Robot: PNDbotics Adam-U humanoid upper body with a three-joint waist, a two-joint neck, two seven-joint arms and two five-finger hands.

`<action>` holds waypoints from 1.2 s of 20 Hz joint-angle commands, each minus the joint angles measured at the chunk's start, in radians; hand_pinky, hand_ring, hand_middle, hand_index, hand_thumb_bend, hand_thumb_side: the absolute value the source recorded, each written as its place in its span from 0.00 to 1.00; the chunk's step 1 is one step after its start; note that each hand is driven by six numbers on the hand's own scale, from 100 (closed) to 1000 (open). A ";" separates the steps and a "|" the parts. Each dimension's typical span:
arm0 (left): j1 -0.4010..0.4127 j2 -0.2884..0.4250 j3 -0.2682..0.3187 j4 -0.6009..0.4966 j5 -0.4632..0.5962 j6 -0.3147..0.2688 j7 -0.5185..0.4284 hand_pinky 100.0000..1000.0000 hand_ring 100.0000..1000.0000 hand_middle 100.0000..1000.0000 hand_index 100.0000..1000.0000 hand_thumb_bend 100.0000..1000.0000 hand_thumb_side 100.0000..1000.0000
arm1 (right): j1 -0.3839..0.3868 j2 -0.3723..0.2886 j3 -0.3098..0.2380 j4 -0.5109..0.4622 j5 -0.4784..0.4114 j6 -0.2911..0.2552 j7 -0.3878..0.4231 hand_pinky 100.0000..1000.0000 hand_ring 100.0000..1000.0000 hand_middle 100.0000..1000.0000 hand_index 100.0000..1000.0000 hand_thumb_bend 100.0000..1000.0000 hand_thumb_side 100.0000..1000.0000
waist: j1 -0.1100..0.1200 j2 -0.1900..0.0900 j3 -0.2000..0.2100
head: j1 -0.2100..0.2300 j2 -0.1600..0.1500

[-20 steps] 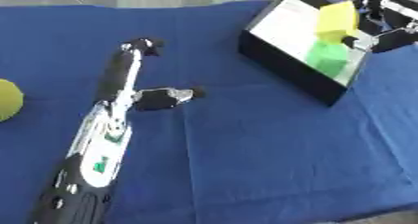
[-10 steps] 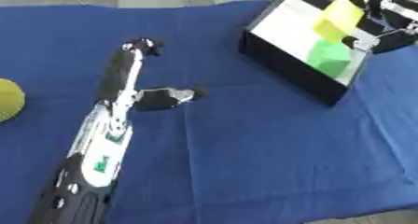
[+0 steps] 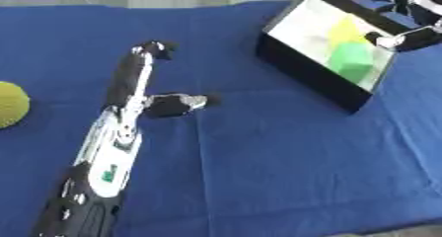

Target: Pick up the objects with one hand, pass them to the other hand, and then place them into the box on the other side of the table.

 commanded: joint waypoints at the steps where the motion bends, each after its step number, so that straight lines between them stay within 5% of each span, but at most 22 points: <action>1: -0.013 0.002 0.000 -0.016 -0.004 0.000 0.002 0.62 0.69 0.55 0.75 0.97 0.46 | -0.011 -0.046 -0.017 -0.048 -0.057 0.021 -0.011 0.89 1.00 0.90 0.94 0.18 0.00 | 0.007 -0.032 -0.002 | 0.006 -0.012; 8: -0.002 0.007 0.012 -0.018 0.001 0.009 0.009 0.62 0.69 0.55 0.75 0.97 0.46 | -0.001 -0.068 -0.036 -0.148 -0.238 0.069 -0.007 0.88 1.00 0.90 0.93 0.00 0.00 | 0.007 -0.039 -0.005 | 0.029 -0.011; 17: -0.018 0.050 0.049 -0.035 0.005 0.046 0.005 0.62 0.67 0.57 0.75 0.95 0.46 | 0.066 -0.124 -0.089 -0.267 -0.440 0.121 0.013 0.89 1.00 0.90 0.92 0.00 0.00 | 0.013 -0.048 -0.006 | 0.086 -0.016; 24: -0.080 0.157 0.077 -0.035 0.003 0.096 -0.023 0.64 0.68 0.58 0.76 0.88 0.41 | 0.141 -0.152 -0.130 -0.296 -0.491 0.153 0.000 0.89 1.00 0.91 0.92 0.00 0.22 | 0.025 -0.056 0.008 | 0.104 -0.007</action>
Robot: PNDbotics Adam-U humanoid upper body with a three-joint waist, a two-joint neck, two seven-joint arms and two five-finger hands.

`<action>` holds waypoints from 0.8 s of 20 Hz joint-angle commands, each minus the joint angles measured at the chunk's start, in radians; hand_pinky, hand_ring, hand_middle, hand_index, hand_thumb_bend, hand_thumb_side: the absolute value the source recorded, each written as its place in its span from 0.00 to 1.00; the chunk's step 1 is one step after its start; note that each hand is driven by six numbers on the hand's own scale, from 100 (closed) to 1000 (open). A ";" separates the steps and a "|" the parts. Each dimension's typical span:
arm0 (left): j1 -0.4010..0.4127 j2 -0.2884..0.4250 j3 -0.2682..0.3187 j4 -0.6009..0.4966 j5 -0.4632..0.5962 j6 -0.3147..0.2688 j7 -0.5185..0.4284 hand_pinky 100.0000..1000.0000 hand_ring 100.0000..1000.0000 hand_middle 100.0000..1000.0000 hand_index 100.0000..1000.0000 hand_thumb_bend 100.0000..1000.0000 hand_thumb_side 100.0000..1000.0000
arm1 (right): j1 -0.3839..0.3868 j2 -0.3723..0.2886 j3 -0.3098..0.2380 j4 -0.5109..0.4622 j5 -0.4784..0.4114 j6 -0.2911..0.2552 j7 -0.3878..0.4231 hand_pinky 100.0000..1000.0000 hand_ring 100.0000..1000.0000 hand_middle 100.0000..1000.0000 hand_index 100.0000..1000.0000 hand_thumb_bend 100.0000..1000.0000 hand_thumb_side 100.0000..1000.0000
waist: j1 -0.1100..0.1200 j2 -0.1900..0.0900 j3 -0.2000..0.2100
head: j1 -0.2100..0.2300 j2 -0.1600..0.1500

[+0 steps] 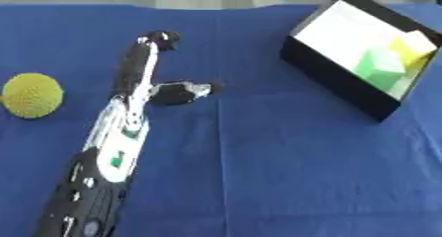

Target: Pick up the objects with one hand, pass them to the other hand, and then place them into the box on the other side of the table.

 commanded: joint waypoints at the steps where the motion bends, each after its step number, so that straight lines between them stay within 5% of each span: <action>1: -0.044 0.062 0.014 -0.018 0.002 0.024 -0.026 0.64 0.68 0.58 0.76 0.88 0.41 | 0.010 -0.061 -0.031 -0.028 -0.031 0.009 -0.003 0.89 1.00 0.91 0.92 0.00 0.23 | 0.012 -0.042 0.004 | 0.007 -0.004; 4: -0.073 0.118 0.022 -0.010 0.008 0.042 -0.061 0.65 0.69 0.59 0.76 0.89 0.40 | 0.036 -0.068 -0.041 -0.030 -0.071 -0.003 0.017 0.89 1.00 0.91 0.93 0.00 0.36 | 0.016 -0.047 0.013 | 0.007 0.005; 16: -0.136 0.325 0.049 0.096 0.085 0.058 -0.230 0.69 0.73 0.65 0.78 0.92 0.41 | 0.020 -0.062 -0.062 0.027 -0.067 0.039 0.019 0.89 1.00 0.92 0.94 0.00 0.33 | 0.027 -0.053 0.032 | 0.016 0.027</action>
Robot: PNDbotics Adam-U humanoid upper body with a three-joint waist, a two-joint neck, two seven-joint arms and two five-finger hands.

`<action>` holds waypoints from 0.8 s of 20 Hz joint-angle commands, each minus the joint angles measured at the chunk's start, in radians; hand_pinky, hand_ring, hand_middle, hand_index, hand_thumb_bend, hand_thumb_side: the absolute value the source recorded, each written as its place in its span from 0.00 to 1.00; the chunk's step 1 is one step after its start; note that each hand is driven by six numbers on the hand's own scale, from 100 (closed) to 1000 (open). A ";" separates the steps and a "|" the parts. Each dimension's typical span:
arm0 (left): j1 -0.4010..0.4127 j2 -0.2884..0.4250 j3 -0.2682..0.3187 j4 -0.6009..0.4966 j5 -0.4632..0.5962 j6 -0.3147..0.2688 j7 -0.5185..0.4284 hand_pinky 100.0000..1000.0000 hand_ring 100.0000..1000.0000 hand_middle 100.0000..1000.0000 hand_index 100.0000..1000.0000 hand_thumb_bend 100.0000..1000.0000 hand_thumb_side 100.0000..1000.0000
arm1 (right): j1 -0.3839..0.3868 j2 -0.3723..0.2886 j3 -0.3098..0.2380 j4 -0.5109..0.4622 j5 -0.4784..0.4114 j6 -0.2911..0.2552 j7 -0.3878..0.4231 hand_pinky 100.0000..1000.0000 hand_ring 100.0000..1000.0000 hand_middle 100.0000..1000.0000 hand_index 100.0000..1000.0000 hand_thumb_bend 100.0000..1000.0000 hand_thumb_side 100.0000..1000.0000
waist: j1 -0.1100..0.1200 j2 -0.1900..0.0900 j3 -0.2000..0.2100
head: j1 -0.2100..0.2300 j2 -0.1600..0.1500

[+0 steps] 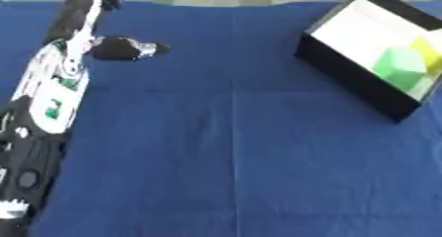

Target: Pick up the objects with one hand, pass them to the other hand, and then place them into the box on the other side of the table.

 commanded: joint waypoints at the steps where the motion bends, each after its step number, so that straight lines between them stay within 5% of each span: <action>1: -0.034 0.082 0.021 0.020 0.023 0.001 -0.044 0.69 0.73 0.65 0.78 0.92 0.41 | -0.008 -0.046 -0.025 -0.004 0.005 0.019 -0.003 0.89 1.00 0.92 0.94 0.00 0.33 | 0.015 -0.047 0.002 | 0.006 0.004; 8: -0.074 0.211 0.037 0.119 0.040 -0.038 -0.260 0.72 0.75 0.68 0.79 1.00 0.32 | 0.010 -0.042 -0.040 -0.015 -0.006 0.062 -0.003 0.88 1.00 0.92 0.94 0.00 0.37 | 0.021 -0.046 0.006 | 0.014 0.002; 16: -0.113 0.323 0.057 0.226 -0.037 -0.106 -0.479 0.76 0.79 0.72 0.80 1.00 0.33 | 0.025 -0.042 -0.041 -0.014 0.009 0.063 -0.004 0.88 1.00 0.92 0.94 0.00 0.37 | 0.024 -0.044 0.007 | 0.027 0.001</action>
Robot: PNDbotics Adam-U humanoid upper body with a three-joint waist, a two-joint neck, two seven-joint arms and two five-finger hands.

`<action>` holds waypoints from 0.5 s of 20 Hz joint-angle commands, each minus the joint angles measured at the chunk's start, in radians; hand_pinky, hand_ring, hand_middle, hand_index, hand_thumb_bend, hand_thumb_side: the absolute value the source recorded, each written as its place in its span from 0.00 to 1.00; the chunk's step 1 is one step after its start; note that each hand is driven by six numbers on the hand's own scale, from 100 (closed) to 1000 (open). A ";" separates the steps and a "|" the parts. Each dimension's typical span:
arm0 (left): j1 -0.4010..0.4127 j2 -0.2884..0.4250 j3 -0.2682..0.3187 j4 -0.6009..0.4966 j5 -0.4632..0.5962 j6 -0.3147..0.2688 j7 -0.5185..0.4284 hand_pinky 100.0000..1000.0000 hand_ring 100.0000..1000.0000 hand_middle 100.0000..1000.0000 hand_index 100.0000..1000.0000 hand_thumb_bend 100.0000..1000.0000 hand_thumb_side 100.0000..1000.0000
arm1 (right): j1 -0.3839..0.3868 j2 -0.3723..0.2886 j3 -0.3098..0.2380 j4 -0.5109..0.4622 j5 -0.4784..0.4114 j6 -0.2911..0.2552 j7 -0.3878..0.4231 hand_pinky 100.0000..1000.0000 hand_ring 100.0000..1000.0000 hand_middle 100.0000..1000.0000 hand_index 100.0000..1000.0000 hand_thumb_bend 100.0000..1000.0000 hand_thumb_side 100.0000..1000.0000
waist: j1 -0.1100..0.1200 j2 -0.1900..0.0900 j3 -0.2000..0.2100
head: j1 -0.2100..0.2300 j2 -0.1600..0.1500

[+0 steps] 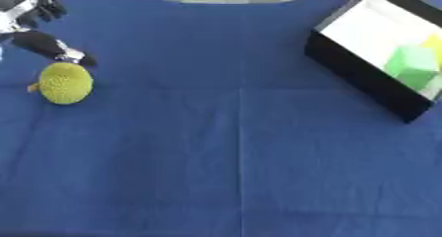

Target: Pick up the objects with one hand, pass them to the other hand, and then place them into the box on the other side of the table.

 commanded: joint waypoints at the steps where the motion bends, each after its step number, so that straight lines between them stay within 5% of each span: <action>1: -0.034 0.074 0.020 0.031 -0.037 -0.020 -0.068 0.77 0.79 0.72 0.80 1.00 0.30 | -0.004 -0.042 -0.013 -0.014 0.012 -0.004 -0.001 0.88 1.00 0.92 0.93 0.00 0.37 | 0.013 -0.044 0.000 | 0.012 -0.006; 10: -0.035 0.057 0.047 0.153 -0.067 -0.073 -0.189 0.77 0.79 0.71 0.78 1.00 0.28 | 0.007 -0.036 -0.007 -0.005 0.037 -0.027 -0.006 0.88 1.00 0.91 0.93 0.00 0.37 | 0.008 -0.039 -0.009 | 0.030 -0.011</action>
